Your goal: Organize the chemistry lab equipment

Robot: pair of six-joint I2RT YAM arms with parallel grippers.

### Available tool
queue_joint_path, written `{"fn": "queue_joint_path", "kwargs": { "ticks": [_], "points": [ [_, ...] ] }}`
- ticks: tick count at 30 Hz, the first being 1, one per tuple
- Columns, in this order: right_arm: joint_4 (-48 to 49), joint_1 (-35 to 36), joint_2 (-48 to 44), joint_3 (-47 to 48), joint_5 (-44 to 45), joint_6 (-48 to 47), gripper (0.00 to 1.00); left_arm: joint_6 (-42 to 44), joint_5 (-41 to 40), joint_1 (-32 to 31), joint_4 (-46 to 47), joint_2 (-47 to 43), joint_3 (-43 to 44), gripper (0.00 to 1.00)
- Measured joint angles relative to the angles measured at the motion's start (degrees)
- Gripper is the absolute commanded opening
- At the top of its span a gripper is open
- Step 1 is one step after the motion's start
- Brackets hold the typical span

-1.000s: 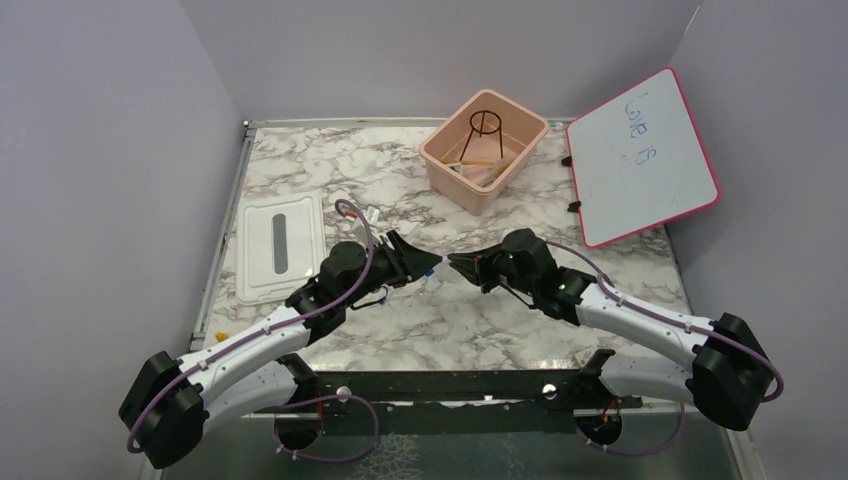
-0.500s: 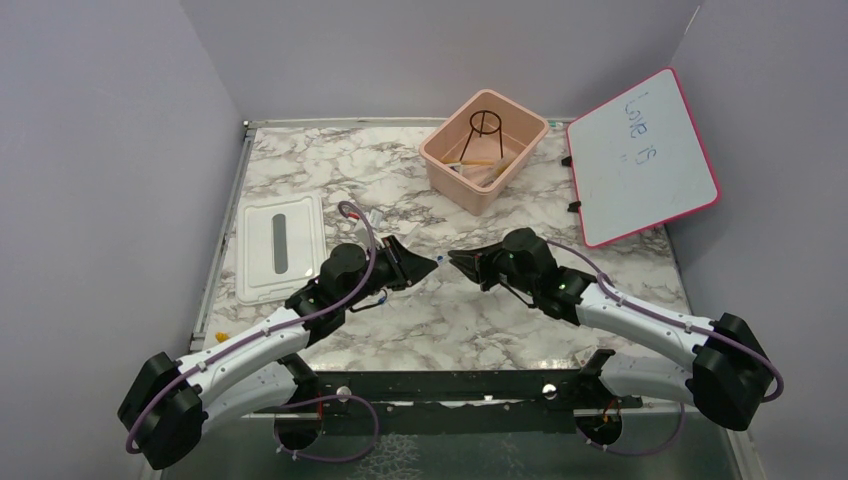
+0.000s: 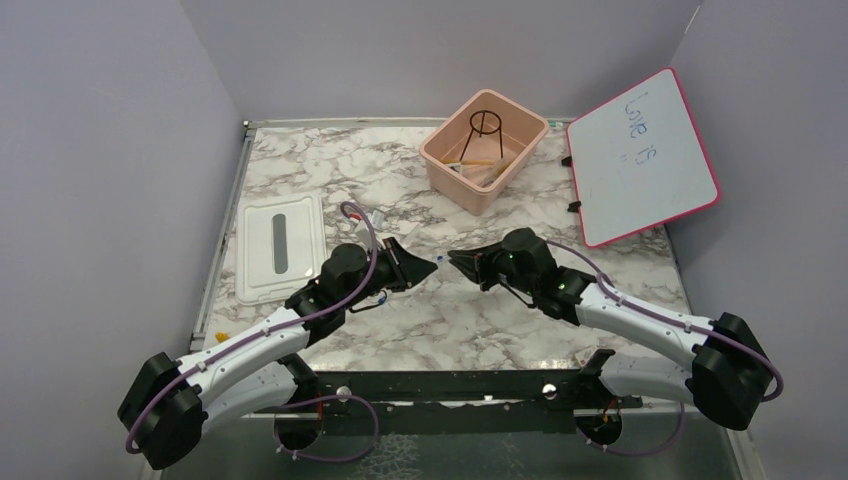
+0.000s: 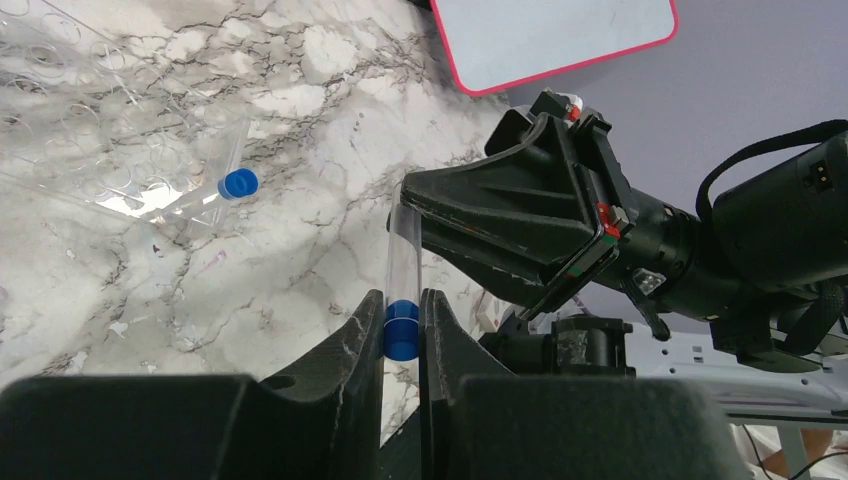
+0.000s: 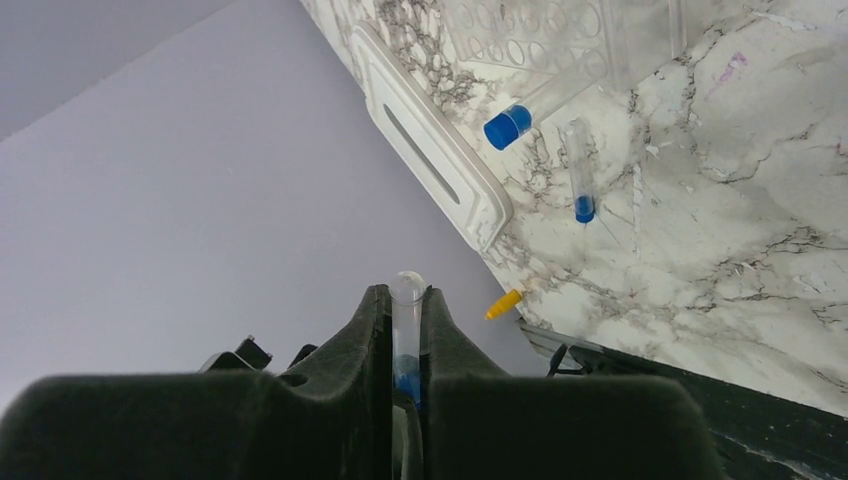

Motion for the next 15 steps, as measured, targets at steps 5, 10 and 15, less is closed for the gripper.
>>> {"fn": "queue_joint_path", "kwargs": {
  "ticks": [5,10,15],
  "points": [
    [-1.2,0.0,0.0,0.6,0.7,-2.5,0.55,2.4,-0.5,-0.1,-3.4,0.0,1.7,0.09],
    [-5.9,0.0,-0.5,3.7,2.7,-11.0,0.59,8.7,-2.5,-0.1,-14.2,2.8,10.7,0.09],
    [-12.4,0.0,-5.7,3.4,5.7,-20.1,0.59,17.1,-3.7,-0.1,-28.7,12.1,26.8,0.09]
  ]
}}
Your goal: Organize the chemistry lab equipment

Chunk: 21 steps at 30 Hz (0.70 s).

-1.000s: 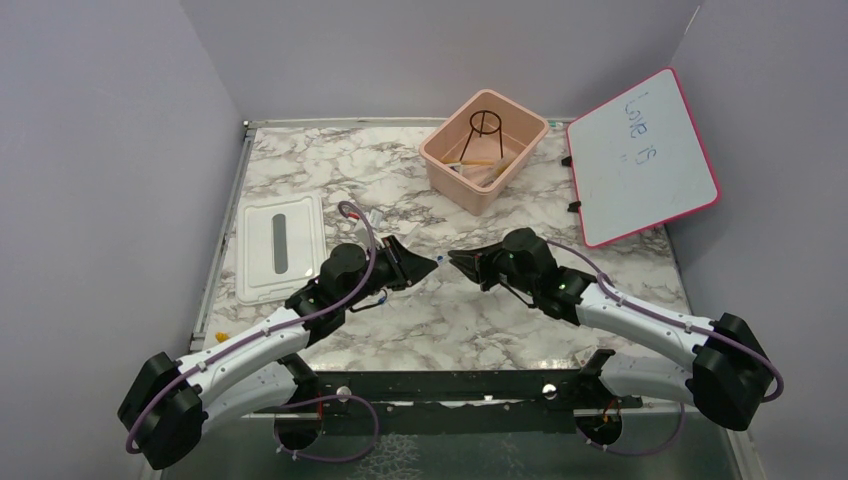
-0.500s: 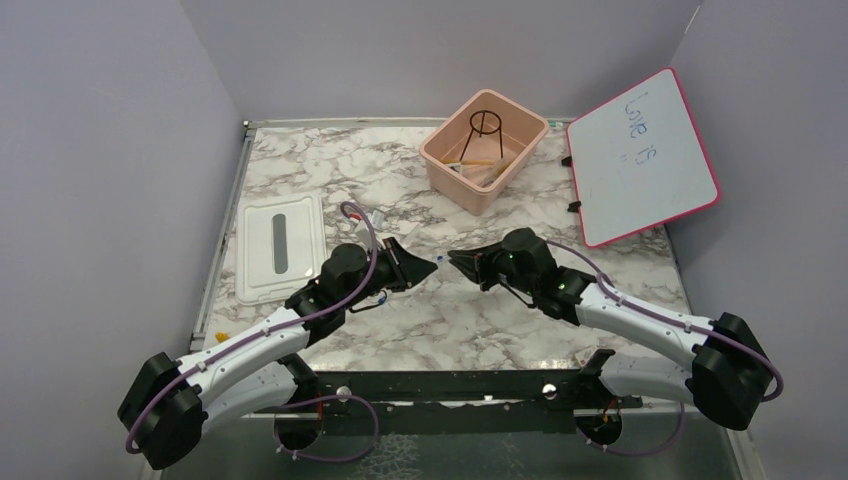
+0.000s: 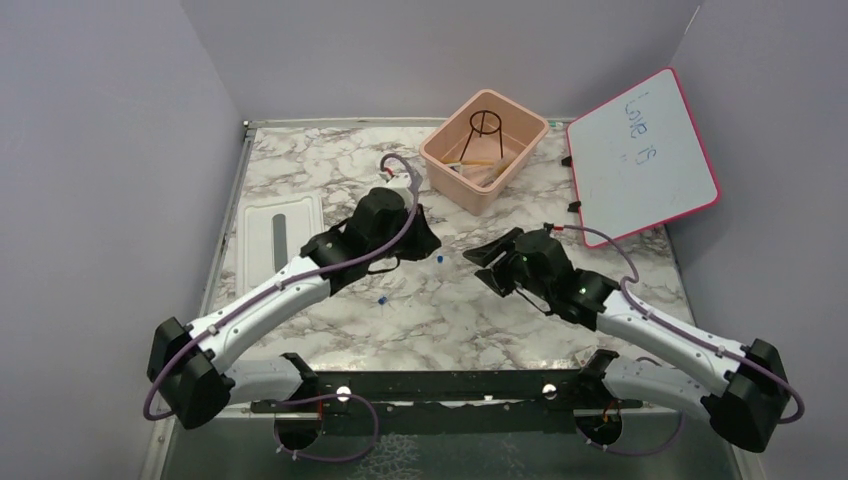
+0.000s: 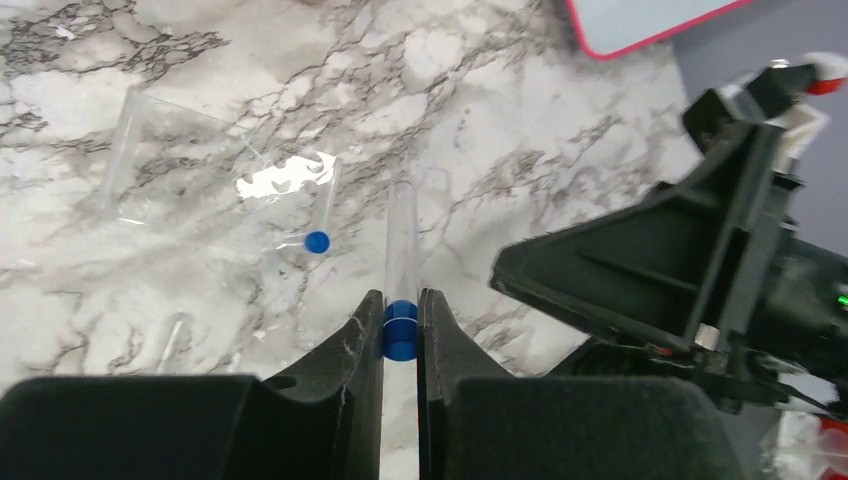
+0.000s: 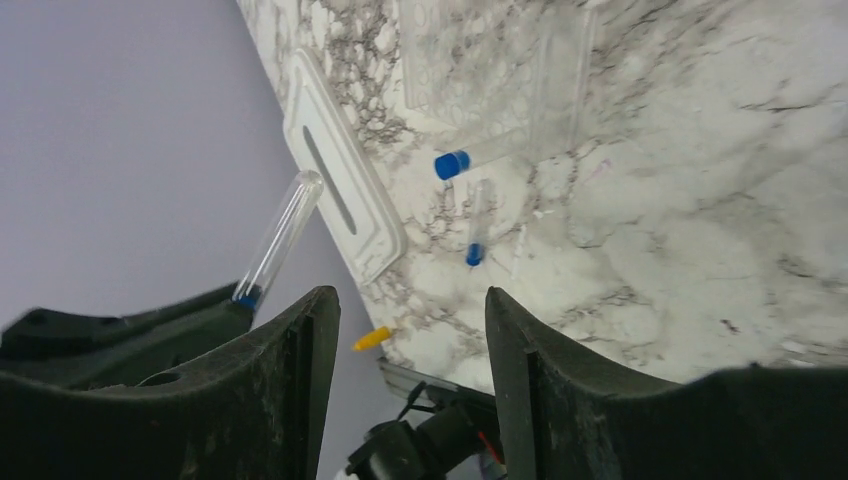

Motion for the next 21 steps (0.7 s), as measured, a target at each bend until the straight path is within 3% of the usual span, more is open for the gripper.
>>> {"fn": "queue_joint_path", "kwargs": {
  "ticks": [8,16,21],
  "points": [
    [-10.0,0.0,-13.7,-9.9,3.6,-9.2,0.58,10.8,0.2,0.0,-22.7,17.8,21.9,0.1],
    [-18.1,0.0,-18.2,-16.5,5.0,-11.9,0.57,17.4,-0.4,0.0,-40.3,34.1,46.0,0.11],
    [-19.9,0.0,-18.9,-19.4,5.1,-12.3,0.57,19.5,-1.7,-0.5,-47.0,42.8,55.4,0.11]
  ]
}}
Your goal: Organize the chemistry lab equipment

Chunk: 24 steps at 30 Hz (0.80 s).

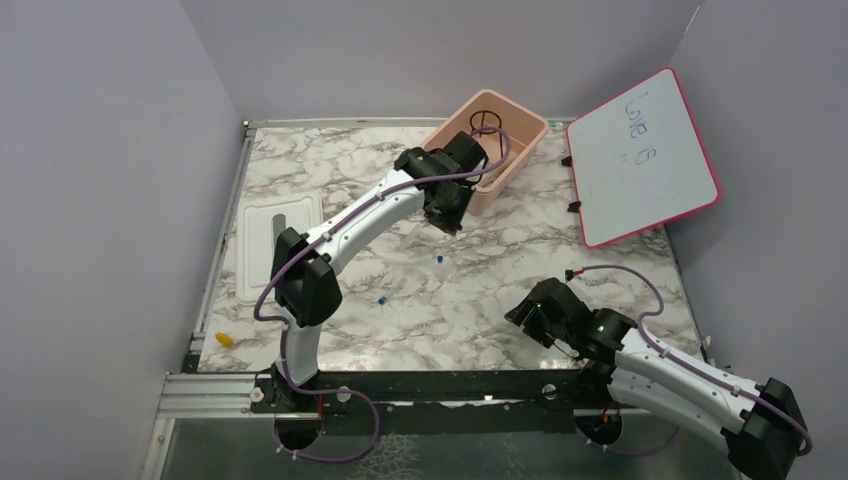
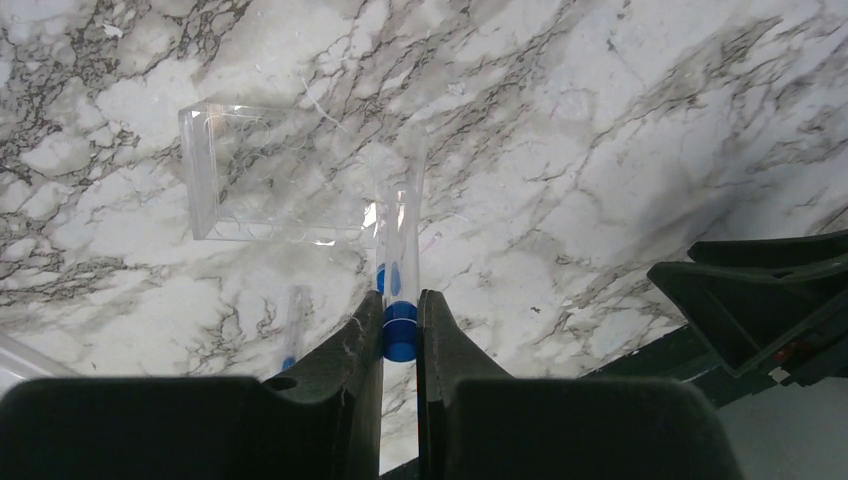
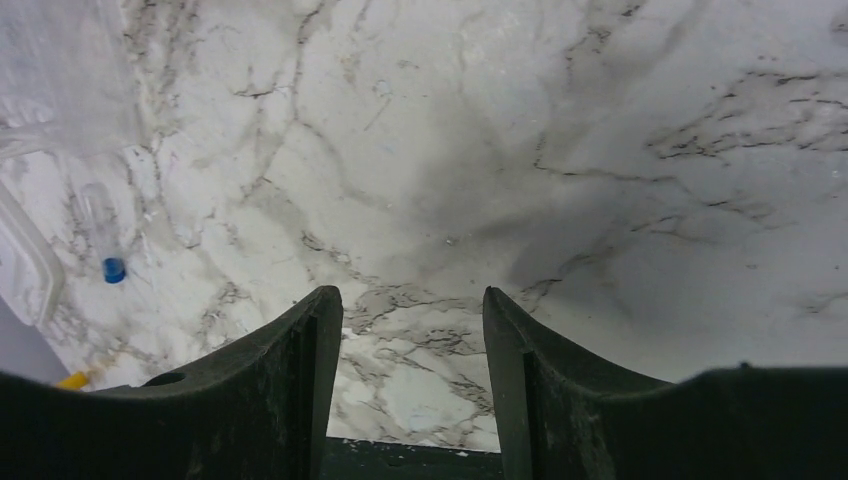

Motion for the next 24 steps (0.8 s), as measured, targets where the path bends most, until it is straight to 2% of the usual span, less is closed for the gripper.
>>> {"fn": "queue_joint_path", "kwargs": {
  "ticks": [8,24],
  "points": [
    [-0.5,0.0,0.2,-1.5,0.2,-0.9,0.57,2.3,-0.7,-0.1,-7.0,7.8,5.7,0.12],
    [3.0,0.0,2.0,-2.5,0.4,-1.0,0.56,3.8,0.2,-0.3,-8.7,10.8,5.7,0.13]
  ]
}}
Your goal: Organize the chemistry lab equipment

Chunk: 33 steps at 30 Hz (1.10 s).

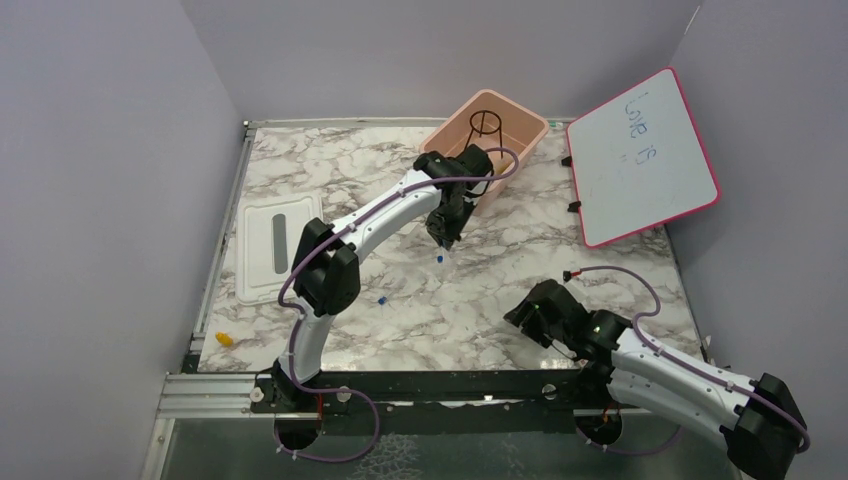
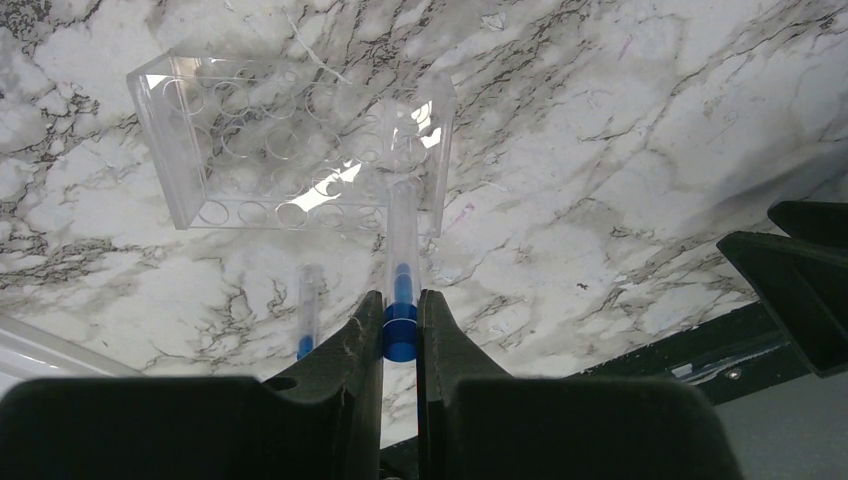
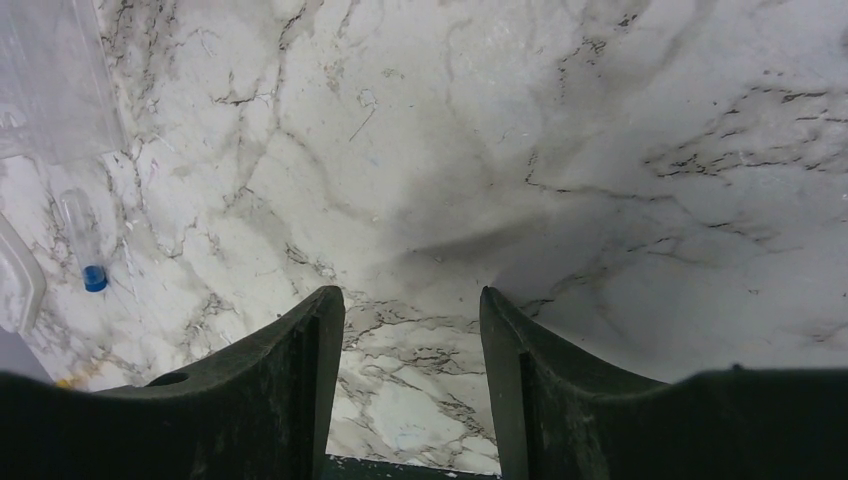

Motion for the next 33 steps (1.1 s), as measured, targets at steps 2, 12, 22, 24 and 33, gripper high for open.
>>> {"fn": "queue_joint_path", "kwargs": {
  "ticks": [2,12,22,24,33],
  "points": [
    [0.2,0.0,0.0,-0.1,0.0,0.0,0.56,0.2,0.2,-0.1,0.0,0.0,-0.1,0.13],
    [0.6,0.0,-0.8,-0.6,0.0,0.4,0.55,0.9,1.3,-0.3,0.0,0.0,-2.3,0.13],
    [0.5,0.0,-1.5,-1.0,0.1,0.7,0.54,1.1,1.5,-0.8,0.0,0.1,-2.6,0.13],
    [0.5,0.0,-1.5,-1.0,0.2,1.0,0.54,1.1,1.6,-0.9,-0.1,0.4,-2.2,0.14],
    [0.4,0.0,-2.0,-1.2,0.3,1.5,0.54,1.1,1.7,-0.9,-0.3,1.6,-0.3,0.14]
  ]
}}
